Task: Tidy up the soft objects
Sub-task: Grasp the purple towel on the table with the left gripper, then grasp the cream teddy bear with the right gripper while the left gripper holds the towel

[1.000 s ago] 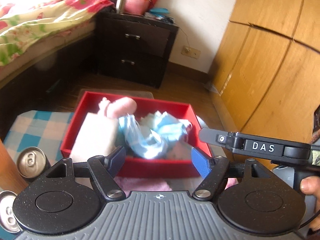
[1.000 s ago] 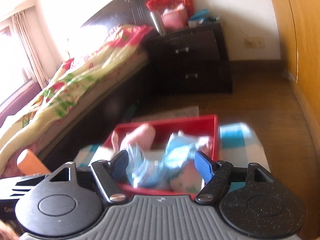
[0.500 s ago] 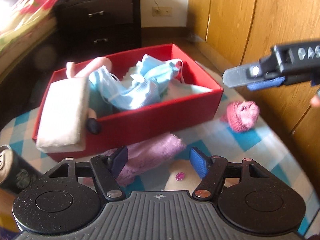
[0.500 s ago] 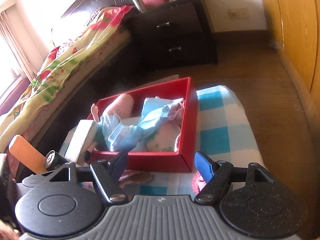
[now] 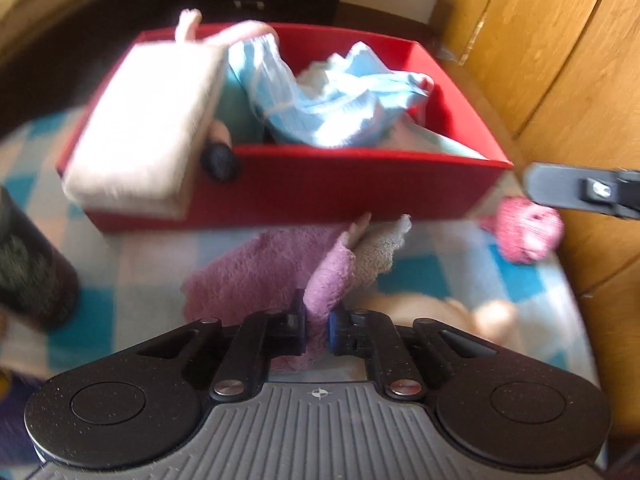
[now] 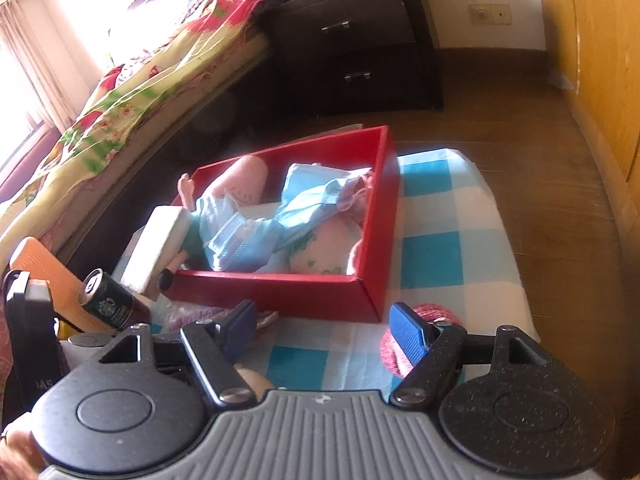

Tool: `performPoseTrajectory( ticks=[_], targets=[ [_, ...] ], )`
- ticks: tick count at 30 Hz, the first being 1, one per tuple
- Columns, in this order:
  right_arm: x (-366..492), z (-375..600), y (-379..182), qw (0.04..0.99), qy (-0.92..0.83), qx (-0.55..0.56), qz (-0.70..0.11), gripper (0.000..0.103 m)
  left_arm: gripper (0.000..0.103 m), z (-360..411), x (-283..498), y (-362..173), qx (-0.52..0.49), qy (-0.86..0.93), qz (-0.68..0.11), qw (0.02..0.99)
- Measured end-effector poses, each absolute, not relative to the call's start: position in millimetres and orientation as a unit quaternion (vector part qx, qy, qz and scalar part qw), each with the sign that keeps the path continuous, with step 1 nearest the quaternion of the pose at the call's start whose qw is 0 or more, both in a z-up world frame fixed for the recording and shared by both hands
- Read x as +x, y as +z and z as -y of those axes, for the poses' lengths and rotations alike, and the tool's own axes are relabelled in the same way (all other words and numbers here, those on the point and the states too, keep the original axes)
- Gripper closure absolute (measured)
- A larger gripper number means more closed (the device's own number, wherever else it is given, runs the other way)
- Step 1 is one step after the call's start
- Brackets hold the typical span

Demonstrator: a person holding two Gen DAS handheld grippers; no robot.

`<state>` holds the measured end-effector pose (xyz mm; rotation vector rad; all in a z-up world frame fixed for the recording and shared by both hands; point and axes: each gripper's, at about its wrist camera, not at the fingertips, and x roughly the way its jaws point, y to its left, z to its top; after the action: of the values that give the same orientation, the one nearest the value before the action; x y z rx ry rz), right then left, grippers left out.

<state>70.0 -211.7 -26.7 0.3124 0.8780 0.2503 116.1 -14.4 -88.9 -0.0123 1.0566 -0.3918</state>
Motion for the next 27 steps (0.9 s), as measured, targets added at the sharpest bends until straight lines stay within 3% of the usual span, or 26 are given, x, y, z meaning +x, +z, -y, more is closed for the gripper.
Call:
performPoseTrajectory(
  ticks=[16,27],
  targets=[
    [45,204,-16,0.884,0.126,0.147,-0.425,0.051,0.096,-31,68,-38,-0.18,-0.229,-0.474,0.831],
    [16,187,-36,0.867,0.142,0.102,-0.467,0.051,0.096,-50,53,-28,-0.199,-0.215,-0.462,0.837]
  ],
)
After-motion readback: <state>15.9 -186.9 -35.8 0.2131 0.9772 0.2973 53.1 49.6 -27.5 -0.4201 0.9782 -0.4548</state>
